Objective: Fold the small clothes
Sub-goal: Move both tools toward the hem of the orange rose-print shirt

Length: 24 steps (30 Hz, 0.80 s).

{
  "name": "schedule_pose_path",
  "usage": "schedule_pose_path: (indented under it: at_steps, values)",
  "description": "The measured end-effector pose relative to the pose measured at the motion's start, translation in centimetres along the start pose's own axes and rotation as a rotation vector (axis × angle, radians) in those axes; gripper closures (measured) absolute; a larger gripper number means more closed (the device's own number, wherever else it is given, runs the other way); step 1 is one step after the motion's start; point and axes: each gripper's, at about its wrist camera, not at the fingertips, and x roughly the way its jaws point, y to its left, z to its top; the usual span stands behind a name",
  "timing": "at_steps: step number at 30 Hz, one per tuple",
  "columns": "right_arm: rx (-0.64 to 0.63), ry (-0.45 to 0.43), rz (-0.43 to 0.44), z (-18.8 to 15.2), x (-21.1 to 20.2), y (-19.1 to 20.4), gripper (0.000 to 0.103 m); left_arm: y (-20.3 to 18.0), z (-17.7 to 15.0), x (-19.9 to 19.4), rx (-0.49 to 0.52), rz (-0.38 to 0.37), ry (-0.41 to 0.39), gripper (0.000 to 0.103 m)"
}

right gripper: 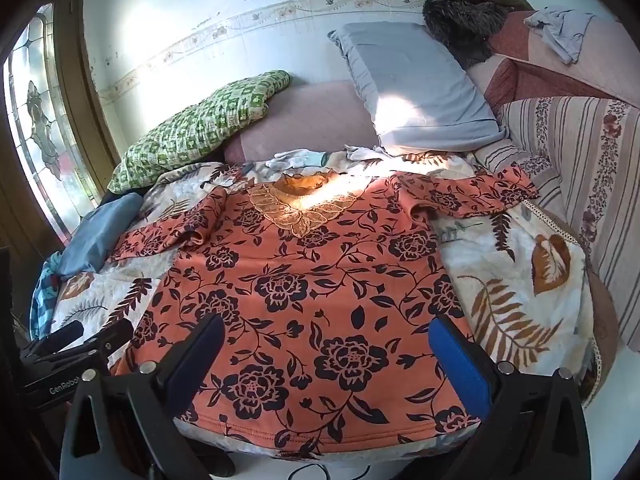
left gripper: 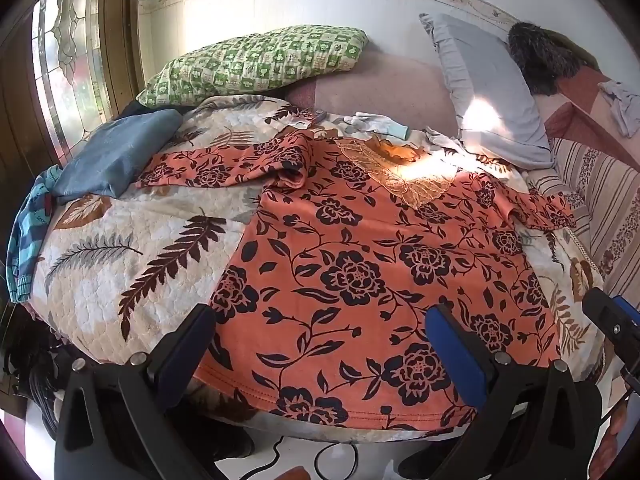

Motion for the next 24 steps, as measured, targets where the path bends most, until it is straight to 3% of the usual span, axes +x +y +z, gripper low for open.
schedule_pose_path:
  at_steps: [15, 24]
  values:
    - [-0.004, 0.007, -0.002, 0.34, -0.16, 0.57, 0.0, 0.24, 0.31, 0.33, -0.002, 0.004, 0.013, 0.0]
    - [-0.004, 0.008, 0.0, 0.28, -0.08, 0.47, 0.0, 0.23, -0.23, 0.01, -0.009, -0.01, -0.023, 0.0]
